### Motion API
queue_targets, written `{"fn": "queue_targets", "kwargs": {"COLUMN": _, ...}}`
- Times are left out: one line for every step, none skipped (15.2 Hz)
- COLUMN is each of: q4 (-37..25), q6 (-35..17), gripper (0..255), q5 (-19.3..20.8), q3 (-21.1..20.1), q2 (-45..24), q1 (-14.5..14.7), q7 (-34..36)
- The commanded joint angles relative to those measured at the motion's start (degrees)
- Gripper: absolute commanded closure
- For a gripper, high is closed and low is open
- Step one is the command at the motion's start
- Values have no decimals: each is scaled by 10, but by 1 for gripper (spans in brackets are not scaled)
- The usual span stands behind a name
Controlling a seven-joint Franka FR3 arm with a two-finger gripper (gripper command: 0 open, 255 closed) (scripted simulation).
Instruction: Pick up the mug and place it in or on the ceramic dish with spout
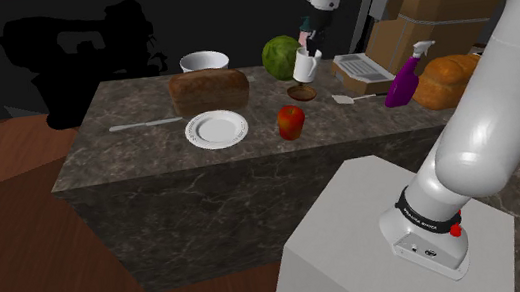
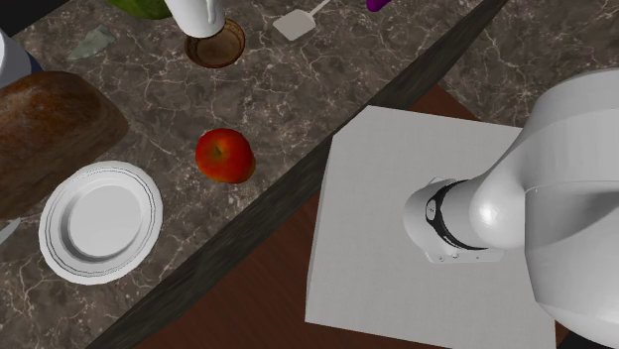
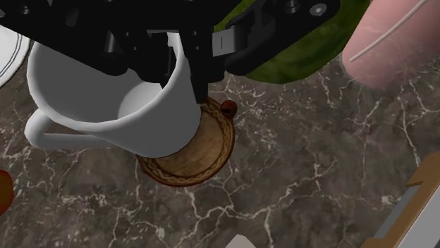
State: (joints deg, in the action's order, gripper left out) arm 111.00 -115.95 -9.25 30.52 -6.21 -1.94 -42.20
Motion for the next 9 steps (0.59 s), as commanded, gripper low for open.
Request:
{"fn": "queue_targets", "kwargs": {"q4": 7, "q6": -13, "gripper": 255, "q5": -5, "q3": 0, "q2": -7, "q1": -1, "q7": -4}}
{"fn": "queue_targets", "kwargs": {"q4": 11, "q6": -20, "gripper": 255, "q5": -7, "q3": -1, "q2": -10, "q1": -1, "q7": -6}}
{"fn": "queue_targets", "kwargs": {"q4": 16, "q6": -27, "gripper": 255, "q5": -10, "q3": -1, "q2": -13, "q1": -2, "q7": -8}}
{"fn": "queue_targets", "kwargs": {"q4": 20, "q6": -34, "gripper": 255, "q5": -12, "q3": -1, "q2": -16, "q1": -2, "q7": -11}}
{"fn": "queue_targets", "kwargs": {"q4": 24, "q6": -40, "gripper": 255, "q5": -15, "q3": -2, "q2": -20, "q1": -2, "q7": -13}}
{"fn": "queue_targets", "kwargs": {"q4": 28, "q6": -46, "gripper": 255, "q5": -17, "q3": -2, "q2": -23, "q1": -3, "q7": -15}}
{"fn": "queue_targets", "kwargs": {"q4": 28, "q6": -46, "gripper": 255, "q5": -17, "q3": -2, "q2": -23, "q1": -3, "q7": -15}}
{"fn": "queue_targets", "kwargs": {"q4": 28, "q6": -46, "gripper": 255, "q5": -17, "q3": -2, "q2": -23, "q1": -3, "q7": -15}}
{"fn": "queue_targets", "kwargs": {"q4": 28, "q6": -46, "gripper": 255, "q5": -17, "q3": -2, "q2": -23, "q1": -3, "q7": -15}}
